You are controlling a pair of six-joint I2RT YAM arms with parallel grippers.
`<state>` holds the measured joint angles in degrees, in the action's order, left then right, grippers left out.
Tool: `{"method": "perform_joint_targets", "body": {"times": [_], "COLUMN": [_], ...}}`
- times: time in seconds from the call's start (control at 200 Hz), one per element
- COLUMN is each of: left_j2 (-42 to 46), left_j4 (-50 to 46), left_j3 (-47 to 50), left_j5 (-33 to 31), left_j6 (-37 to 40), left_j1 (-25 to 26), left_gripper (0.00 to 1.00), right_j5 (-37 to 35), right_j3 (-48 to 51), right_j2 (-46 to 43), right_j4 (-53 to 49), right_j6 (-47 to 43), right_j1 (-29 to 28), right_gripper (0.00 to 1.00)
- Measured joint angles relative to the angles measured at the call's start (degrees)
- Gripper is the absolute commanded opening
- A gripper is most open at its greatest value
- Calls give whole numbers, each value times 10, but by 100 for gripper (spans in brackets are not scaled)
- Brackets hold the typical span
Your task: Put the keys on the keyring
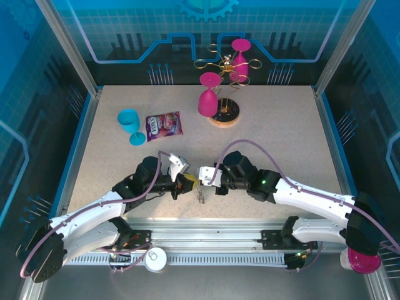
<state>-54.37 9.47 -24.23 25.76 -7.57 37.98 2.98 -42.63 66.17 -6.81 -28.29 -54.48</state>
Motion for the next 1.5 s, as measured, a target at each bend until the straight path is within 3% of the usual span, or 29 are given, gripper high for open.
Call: {"method": "perform_joint_targets", "body": {"times": [1.296,1.426,1.496], "left_j2": [8,20,28], "left_j4": [1,30,56], "left_j3": [3,20,30], "left_j5": [0,-2,-7], "left_j6": [0,0,0], "left_j1": [0,0,0], "left_gripper": [0,0,0], "right_j5": [4,16,36], "right_j3": [0,0,0], "right_j2": [7,3,-5], "right_j4": [-2,-5,-19], "right_j6": [-13,-7,2], "right_j1": [-21,-21,-23], "right_gripper": [0,27,35]}}
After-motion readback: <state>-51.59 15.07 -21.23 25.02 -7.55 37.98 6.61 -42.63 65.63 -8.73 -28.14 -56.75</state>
